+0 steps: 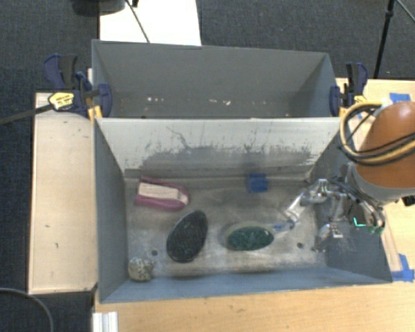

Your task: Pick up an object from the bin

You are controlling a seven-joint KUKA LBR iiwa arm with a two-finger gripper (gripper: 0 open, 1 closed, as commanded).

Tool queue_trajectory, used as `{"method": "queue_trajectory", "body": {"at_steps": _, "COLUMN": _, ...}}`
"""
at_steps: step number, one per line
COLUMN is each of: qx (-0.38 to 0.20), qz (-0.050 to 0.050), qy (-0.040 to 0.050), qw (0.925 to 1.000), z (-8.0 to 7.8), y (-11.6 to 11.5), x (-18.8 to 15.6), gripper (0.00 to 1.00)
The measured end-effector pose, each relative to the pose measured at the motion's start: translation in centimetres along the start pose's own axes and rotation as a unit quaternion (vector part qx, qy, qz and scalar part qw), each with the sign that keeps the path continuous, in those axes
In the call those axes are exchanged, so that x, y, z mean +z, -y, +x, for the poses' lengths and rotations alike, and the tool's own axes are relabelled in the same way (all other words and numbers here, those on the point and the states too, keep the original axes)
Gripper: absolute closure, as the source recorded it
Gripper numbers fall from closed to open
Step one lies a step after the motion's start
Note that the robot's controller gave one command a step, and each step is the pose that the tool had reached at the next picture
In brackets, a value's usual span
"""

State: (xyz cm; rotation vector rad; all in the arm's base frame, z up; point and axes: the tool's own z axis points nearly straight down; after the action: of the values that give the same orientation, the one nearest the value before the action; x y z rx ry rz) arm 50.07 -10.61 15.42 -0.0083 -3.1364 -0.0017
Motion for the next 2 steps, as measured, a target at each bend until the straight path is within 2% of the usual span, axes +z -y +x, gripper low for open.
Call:
{"method": "queue_trajectory", "body": {"at_steps": 1, "qx": -0.130, "qz": 0.001, "qy": 0.0069, "qw": 0.9915, "z": -6.84, "y": -1.57, "x": 8.17, "gripper": 0.00}}
{"method": "queue_trajectory", "body": {"at_steps": 2, "qx": -0.131, "qz": 0.002, "qy": 0.0096, "qw": 0.9913, "z": -7.01, "y": -1.54, "x": 7.93, "gripper": 1.00}}
